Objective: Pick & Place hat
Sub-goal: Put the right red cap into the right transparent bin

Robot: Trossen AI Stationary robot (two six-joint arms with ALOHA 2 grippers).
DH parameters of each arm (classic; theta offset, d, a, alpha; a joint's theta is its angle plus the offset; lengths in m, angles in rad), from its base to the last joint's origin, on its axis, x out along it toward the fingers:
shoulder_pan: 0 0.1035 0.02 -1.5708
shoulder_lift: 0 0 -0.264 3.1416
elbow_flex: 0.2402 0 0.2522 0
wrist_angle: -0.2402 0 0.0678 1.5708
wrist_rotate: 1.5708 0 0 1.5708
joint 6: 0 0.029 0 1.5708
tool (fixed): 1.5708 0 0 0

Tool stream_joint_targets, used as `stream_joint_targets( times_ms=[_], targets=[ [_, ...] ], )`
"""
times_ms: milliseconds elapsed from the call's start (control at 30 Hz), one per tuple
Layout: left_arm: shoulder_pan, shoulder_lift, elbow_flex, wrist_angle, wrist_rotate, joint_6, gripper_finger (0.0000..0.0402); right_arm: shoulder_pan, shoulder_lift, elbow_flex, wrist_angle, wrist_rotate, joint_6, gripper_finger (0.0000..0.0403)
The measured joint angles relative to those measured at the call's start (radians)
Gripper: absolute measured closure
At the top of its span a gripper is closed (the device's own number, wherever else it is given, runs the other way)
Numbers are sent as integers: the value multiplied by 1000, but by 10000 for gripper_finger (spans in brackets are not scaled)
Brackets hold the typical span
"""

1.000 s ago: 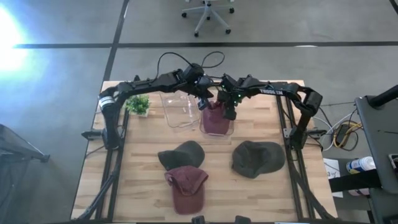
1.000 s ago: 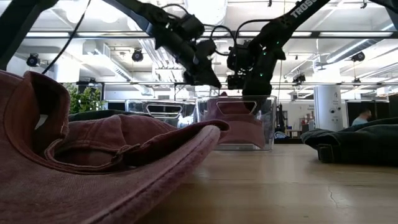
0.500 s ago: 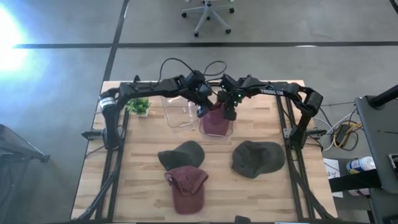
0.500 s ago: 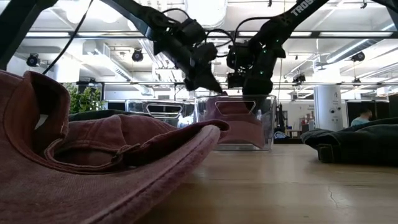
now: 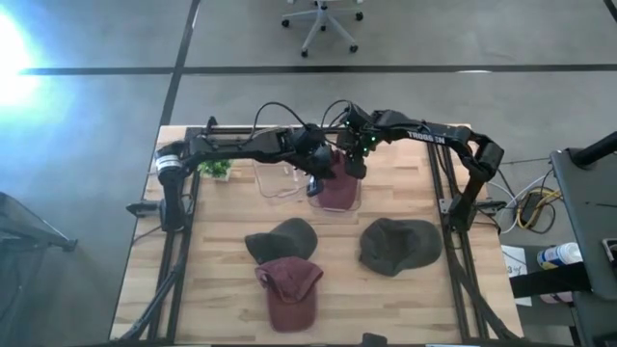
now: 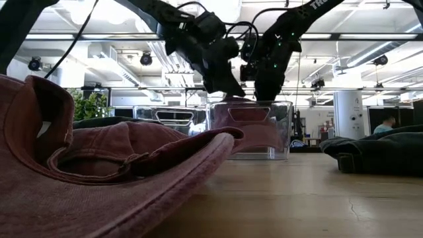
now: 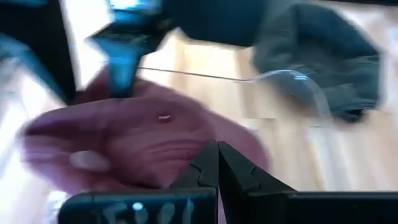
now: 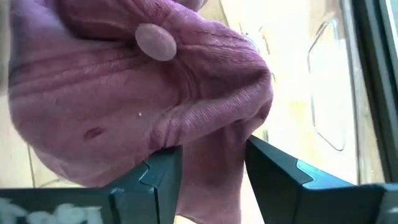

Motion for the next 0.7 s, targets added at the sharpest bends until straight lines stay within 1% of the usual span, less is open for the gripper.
stream_joint_targets(
  times_ms=[167, 367, 433, 633, 700],
  targets=[
    [12, 2, -23, 67, -9, -1, 401, 0, 0, -15, 2, -4, -12, 239],
    [12, 2, -62, 84, -32, -1, 401, 0, -21, -10, 0, -2, 0, 239],
    [13, 2, -75, 101, -48, -2, 401, 1, -46, 4, -27, -2, 2, 239],
    [14, 2, -78, 138, -55, -3, 401, 6, -90, 27, -167, -1, 18, 239],
    [15, 2, -78, 152, -60, -2, 401, 8, -108, 25, -153, -3, 18, 239]
  ],
)
